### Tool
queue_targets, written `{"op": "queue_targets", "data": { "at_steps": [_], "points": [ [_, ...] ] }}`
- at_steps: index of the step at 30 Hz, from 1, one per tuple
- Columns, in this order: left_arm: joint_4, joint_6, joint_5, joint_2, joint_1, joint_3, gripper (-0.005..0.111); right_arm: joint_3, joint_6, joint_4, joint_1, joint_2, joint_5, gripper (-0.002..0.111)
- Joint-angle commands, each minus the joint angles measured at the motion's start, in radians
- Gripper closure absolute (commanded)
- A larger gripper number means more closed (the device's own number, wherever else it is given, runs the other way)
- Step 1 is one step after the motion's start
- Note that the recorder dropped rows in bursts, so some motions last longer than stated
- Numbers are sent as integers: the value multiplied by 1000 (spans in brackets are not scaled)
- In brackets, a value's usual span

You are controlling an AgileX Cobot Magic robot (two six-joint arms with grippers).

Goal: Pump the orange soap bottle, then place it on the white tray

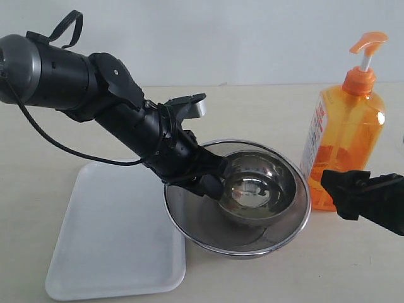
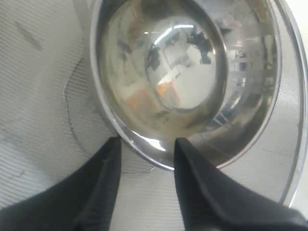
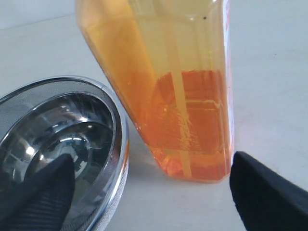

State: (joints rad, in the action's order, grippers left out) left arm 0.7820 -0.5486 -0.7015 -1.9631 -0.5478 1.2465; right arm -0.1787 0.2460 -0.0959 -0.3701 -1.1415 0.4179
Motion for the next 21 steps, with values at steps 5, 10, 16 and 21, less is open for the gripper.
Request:
{"op": "queue_targets", "data": {
  "at_steps": [5,10,16,21],
  "points": [
    [21,-28,4,0,-8,10,72,6,3,2,2,3,11,30],
    [21,-28,1,6,-8,10,72,6,2,3,2,3,11,30],
    [24,-28,-1,63,-6,10,72,6,2,6,2,3,3,30],
    [31,-16,-13,161,-6,10,72,6,2,6,2,3,-16,30]
  ]
}}
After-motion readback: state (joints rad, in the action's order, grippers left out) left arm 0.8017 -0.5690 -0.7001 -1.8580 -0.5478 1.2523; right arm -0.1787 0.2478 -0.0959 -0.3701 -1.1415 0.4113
